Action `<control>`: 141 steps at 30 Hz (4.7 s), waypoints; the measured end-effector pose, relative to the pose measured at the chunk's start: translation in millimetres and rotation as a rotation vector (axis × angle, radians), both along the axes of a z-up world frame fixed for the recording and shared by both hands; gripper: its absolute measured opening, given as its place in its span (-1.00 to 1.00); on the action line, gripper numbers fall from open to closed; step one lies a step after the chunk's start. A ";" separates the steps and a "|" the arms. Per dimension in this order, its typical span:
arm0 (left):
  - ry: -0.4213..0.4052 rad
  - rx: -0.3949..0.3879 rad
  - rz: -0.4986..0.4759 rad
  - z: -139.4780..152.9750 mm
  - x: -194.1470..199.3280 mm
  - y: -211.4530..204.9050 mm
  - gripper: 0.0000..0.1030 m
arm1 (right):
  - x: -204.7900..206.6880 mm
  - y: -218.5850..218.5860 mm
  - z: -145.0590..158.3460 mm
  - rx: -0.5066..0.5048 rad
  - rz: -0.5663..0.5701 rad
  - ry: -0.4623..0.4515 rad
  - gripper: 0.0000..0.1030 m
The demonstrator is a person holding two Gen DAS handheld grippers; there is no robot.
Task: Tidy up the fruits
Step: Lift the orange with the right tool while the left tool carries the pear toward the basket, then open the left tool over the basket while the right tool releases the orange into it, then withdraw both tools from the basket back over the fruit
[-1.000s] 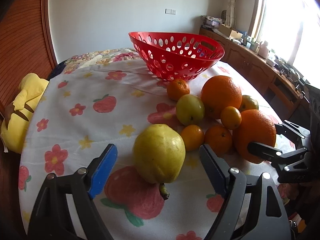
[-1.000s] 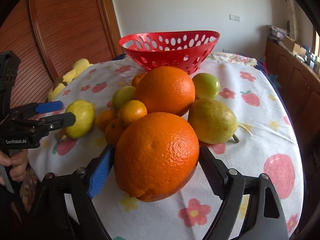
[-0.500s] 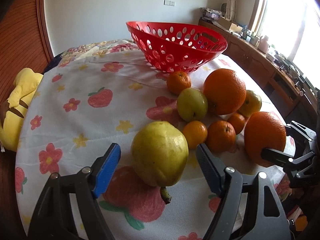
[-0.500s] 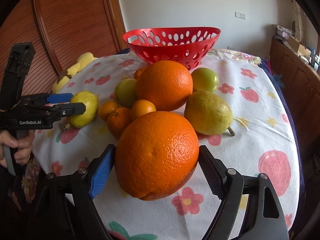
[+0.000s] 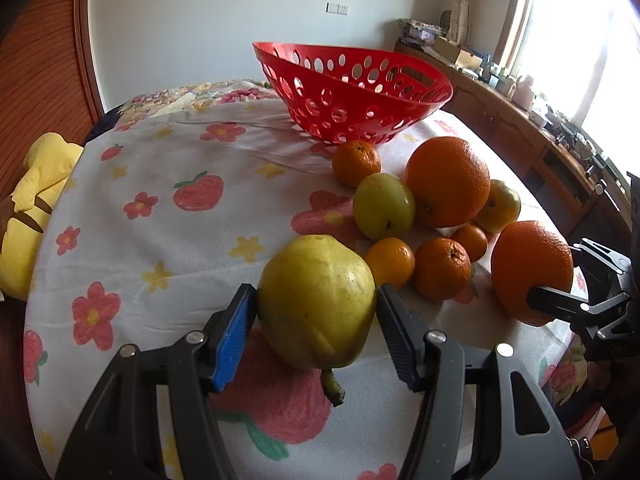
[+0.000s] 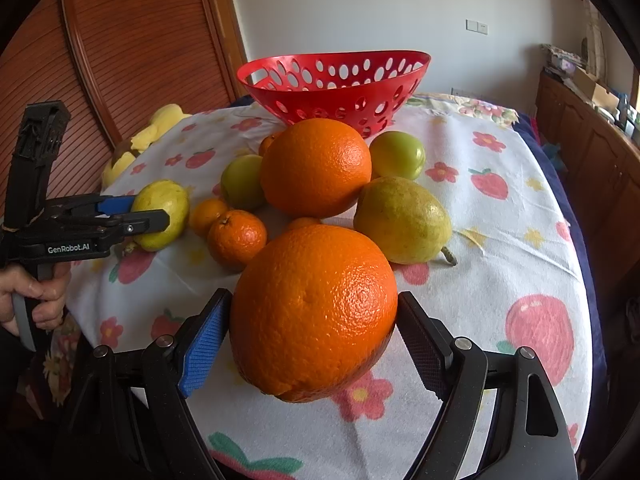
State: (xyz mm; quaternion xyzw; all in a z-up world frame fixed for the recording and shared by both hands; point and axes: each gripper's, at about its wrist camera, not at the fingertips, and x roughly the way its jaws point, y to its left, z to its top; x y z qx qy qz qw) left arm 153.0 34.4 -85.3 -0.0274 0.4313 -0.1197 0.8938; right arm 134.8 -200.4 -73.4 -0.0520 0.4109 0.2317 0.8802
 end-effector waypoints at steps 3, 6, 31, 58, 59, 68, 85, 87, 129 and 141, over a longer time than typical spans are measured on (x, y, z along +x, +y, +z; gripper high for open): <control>-0.020 -0.006 -0.004 6.1 -2.6 1.9 0.16 | 1.0 -3.0 -0.4 0.001 -0.004 0.000 0.63; -0.047 -0.015 -0.008 14.9 -5.6 2.8 0.16 | 2.1 -7.4 1.1 0.002 -0.012 -0.001 0.63; -0.238 -0.022 -0.092 104.2 50.5 -21.1 0.16 | 48.7 -5.9 95.6 0.079 0.059 -0.204 0.63; -0.143 0.054 -0.099 75.2 168.2 -48.7 0.17 | 166.4 27.5 100.8 0.034 0.130 -0.246 0.63; -0.138 0.058 -0.099 73.2 169.5 -49.0 0.18 | 170.0 27.7 98.2 0.033 0.129 -0.238 0.63; -0.106 0.070 -0.078 66.8 176.0 -49.8 0.19 | 189.3 36.6 75.3 0.008 0.139 -0.185 0.63; -0.154 0.023 -0.022 88.3 167.6 -27.6 0.20 | 211.2 41.3 60.4 -0.011 0.125 -0.133 0.63; -0.171 0.016 -0.021 90.9 159.3 -22.8 0.20 | 212.2 44.0 57.8 -0.022 0.128 -0.130 0.63; -0.109 -0.003 -0.013 32.1 48.5 -21.2 0.36 | 100.0 -13.6 55.3 0.046 0.042 -0.166 0.67; -0.125 0.005 -0.038 15.9 20.4 -29.8 0.36 | 65.8 -32.8 23.0 0.064 -0.018 -0.119 0.60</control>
